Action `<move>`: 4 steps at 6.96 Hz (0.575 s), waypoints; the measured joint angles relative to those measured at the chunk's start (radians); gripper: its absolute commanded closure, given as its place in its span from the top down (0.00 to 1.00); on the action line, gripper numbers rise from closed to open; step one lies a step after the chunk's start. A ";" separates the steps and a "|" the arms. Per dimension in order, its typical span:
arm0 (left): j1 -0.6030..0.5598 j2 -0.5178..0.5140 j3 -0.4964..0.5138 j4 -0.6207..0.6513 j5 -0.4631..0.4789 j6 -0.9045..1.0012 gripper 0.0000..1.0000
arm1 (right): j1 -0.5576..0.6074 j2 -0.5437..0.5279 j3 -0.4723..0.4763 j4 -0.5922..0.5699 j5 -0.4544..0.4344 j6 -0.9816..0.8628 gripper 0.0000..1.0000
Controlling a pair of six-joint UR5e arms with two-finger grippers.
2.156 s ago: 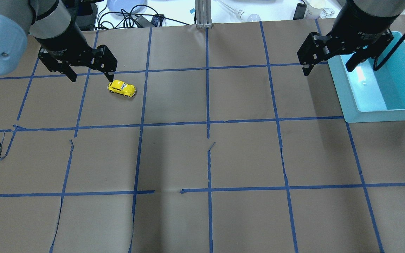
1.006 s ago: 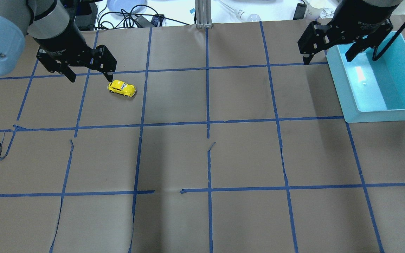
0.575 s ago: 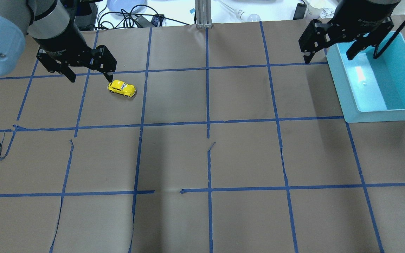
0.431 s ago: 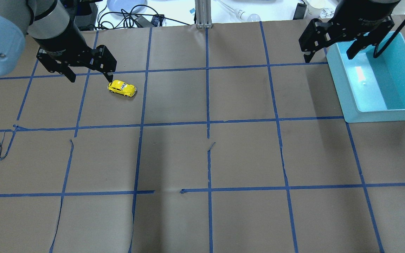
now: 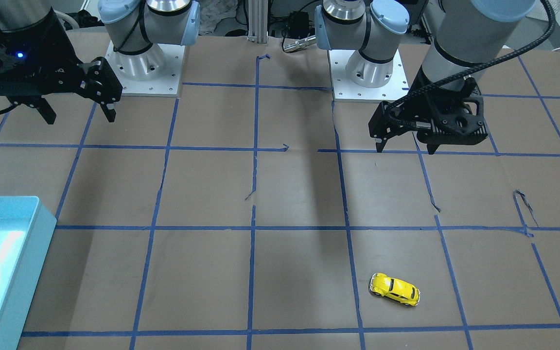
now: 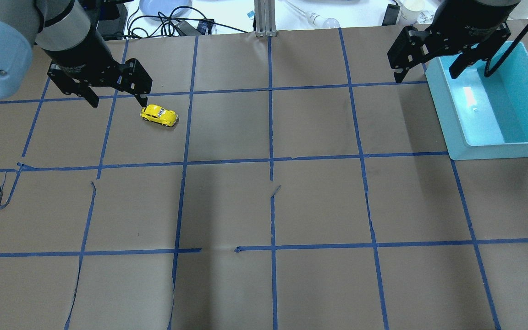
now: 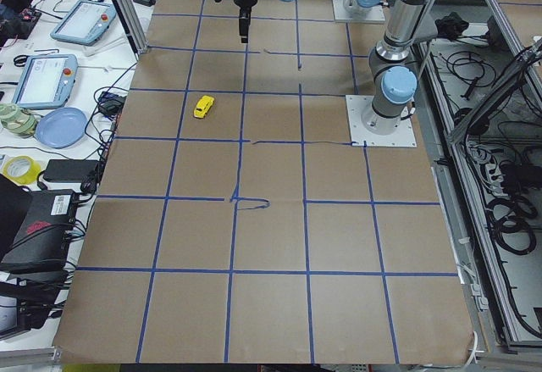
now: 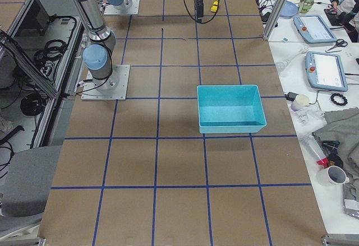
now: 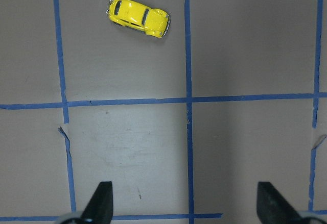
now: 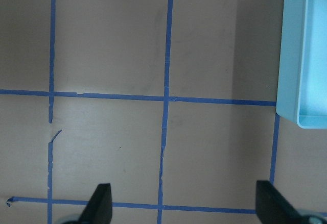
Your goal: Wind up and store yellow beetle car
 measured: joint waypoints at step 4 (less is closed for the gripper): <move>0.010 -0.002 0.001 0.002 0.000 0.001 1.00 | 0.002 0.000 0.005 -0.004 0.001 0.011 1.00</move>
